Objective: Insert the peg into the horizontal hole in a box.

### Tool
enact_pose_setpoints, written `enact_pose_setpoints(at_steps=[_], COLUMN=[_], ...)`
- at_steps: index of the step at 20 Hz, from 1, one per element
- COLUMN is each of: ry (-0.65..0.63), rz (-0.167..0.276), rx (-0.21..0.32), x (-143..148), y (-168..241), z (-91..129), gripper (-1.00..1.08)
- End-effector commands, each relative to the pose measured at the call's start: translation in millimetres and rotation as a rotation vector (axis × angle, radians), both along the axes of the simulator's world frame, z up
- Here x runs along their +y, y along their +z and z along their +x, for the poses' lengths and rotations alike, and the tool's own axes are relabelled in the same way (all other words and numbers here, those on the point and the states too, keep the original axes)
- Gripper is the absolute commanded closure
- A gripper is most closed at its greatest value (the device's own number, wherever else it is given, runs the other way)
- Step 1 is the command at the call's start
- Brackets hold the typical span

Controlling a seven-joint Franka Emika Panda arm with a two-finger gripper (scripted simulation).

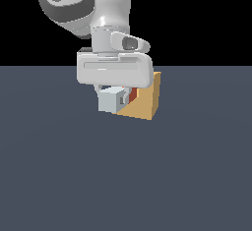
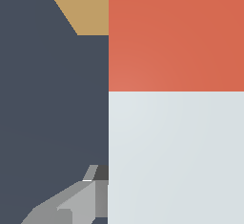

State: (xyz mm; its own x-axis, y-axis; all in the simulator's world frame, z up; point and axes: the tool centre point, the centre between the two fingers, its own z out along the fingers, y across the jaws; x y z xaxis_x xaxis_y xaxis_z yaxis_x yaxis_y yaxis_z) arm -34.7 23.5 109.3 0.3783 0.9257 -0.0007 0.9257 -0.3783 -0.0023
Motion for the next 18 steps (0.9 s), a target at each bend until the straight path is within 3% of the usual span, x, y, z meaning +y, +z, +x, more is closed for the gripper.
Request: enact_pose_setpoints(at_steps=[1, 6, 18], ry=[0.000, 0.000, 0.000], rz=[0.000, 0.000, 0.001], rx=[-0.001, -0.001, -0.005], x=[0.4, 13.9, 79.6], y=[0.5, 0.6, 2.5], z=[0.4, 5.5, 32.7], gripper=[1.08, 1.08, 1.08])
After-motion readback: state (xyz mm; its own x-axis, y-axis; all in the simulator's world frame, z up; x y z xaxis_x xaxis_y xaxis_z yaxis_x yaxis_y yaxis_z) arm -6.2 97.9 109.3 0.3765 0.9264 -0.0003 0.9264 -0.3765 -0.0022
